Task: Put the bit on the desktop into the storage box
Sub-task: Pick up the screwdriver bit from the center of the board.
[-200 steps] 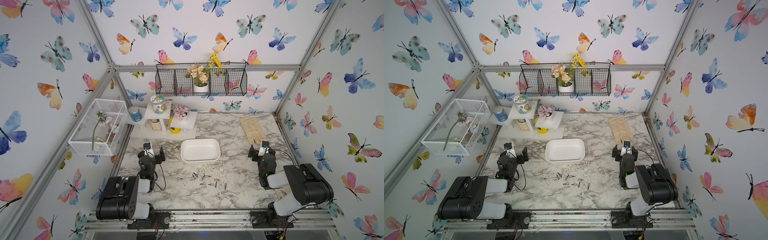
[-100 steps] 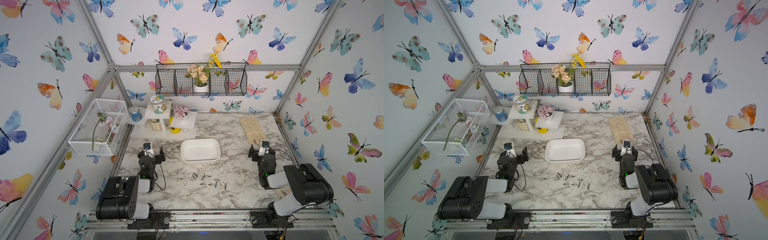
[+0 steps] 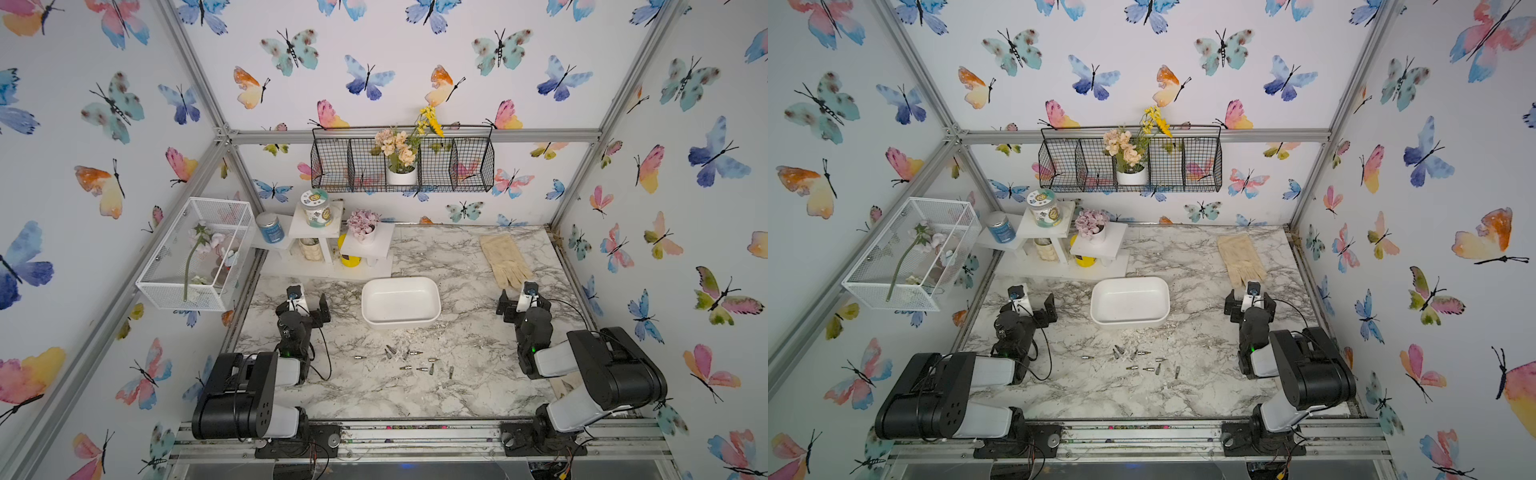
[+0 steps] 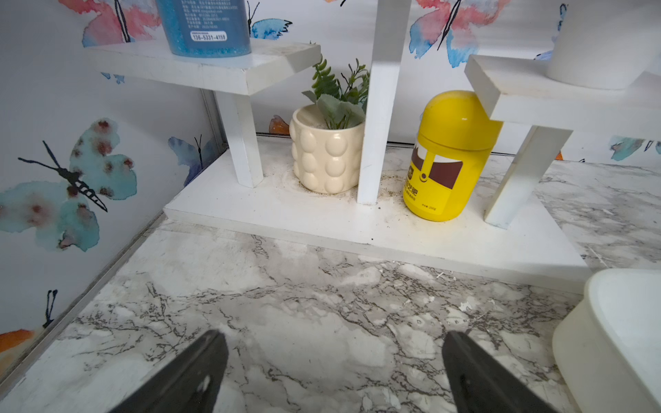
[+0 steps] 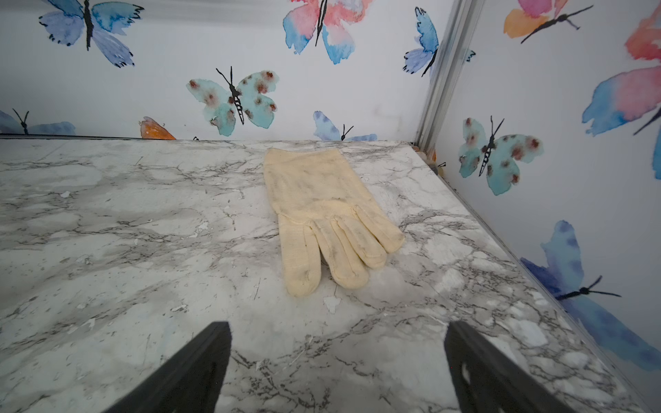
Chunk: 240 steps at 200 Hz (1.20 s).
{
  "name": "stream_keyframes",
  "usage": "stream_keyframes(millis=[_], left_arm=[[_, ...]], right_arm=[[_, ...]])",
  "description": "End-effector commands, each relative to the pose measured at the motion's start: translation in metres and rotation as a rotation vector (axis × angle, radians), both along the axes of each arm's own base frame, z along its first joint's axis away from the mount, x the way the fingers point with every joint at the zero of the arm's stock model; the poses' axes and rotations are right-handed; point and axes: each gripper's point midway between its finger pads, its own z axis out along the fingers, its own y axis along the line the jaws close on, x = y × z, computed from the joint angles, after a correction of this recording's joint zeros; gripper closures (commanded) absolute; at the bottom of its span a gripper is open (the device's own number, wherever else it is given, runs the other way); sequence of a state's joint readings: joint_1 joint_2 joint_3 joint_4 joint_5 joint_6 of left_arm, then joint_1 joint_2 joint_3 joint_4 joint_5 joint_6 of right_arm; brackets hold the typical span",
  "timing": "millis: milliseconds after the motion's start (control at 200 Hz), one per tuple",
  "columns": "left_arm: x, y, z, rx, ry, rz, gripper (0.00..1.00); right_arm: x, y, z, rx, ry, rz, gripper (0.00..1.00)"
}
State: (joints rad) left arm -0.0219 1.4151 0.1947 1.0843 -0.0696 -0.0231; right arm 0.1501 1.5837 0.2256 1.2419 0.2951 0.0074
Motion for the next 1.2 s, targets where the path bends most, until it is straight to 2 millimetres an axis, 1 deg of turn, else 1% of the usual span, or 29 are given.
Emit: stream_keyframes(millis=[0,75,160,220,265,380,430,500,590,671,701,801,956,1071,1131,1196], left_arm=[[0.004,0.006,0.017,-0.01,-0.012,0.045,0.01],[0.003,0.007,0.031,-0.009,-0.015,0.048,0.01],[-0.002,0.009,0.048,-0.041,-0.033,0.071,0.01],[-0.007,0.014,0.06,-0.111,-0.045,0.111,0.01],[-0.011,0.014,0.068,-0.168,-0.052,0.122,0.01],[-0.021,0.014,0.087,-0.298,-0.056,0.142,0.01],[-0.026,0.015,0.093,-0.359,-0.053,0.162,0.01],[-0.03,0.013,0.095,-0.421,-0.024,0.171,0.01],[-0.033,-0.001,0.101,-0.441,0.018,0.097,0.01],[-0.036,-0.015,0.1,-0.457,0.066,0.029,0.01],[-0.037,-0.02,0.099,-0.458,0.09,-0.001,0.01],[-0.04,-0.037,0.09,-0.469,0.161,-0.084,0.01],[-0.051,-0.066,0.081,-0.517,0.214,-0.231,0.01],[-0.062,-0.082,0.069,-0.513,0.273,-0.272,0.01],[-0.067,-0.09,0.059,-0.511,0.312,-0.283,0.01],[-0.073,-0.101,0.052,-0.506,0.345,-0.306,0.01]], right_arm=[[0.001,-0.002,0.014,0.012,-0.043,-0.006,0.02],[0.003,-0.002,0.02,0.002,-0.016,-0.009,0.02],[0.009,-0.002,0.033,0.015,0.027,-0.018,0.02],[0.013,-0.001,0.045,0.059,0.054,-0.028,0.01],[0.015,0.002,0.055,0.092,0.075,-0.021,0.01],[0.009,0.009,0.074,0.206,0.127,-0.013,0.02],[0.003,0.016,0.083,0.248,0.146,0.024,0.02],[-0.006,0.028,0.095,0.297,0.157,0.089,0.02],[-0.017,0.041,0.106,0.355,0.179,0.155,0.01],[-0.027,0.066,0.113,0.382,0.209,0.306,0.02],[-0.03,0.074,0.114,0.399,0.232,0.346,0.02],[-0.037,0.088,0.111,0.484,0.311,0.399,0.02],[-0.047,0.106,0.093,0.585,0.452,0.43,0.05],[-0.056,0.121,0.077,0.587,0.527,0.437,0.04],[-0.062,0.134,0.069,0.564,0.565,0.44,0.03],[-0.071,0.155,0.06,0.515,0.603,0.458,0.03]])
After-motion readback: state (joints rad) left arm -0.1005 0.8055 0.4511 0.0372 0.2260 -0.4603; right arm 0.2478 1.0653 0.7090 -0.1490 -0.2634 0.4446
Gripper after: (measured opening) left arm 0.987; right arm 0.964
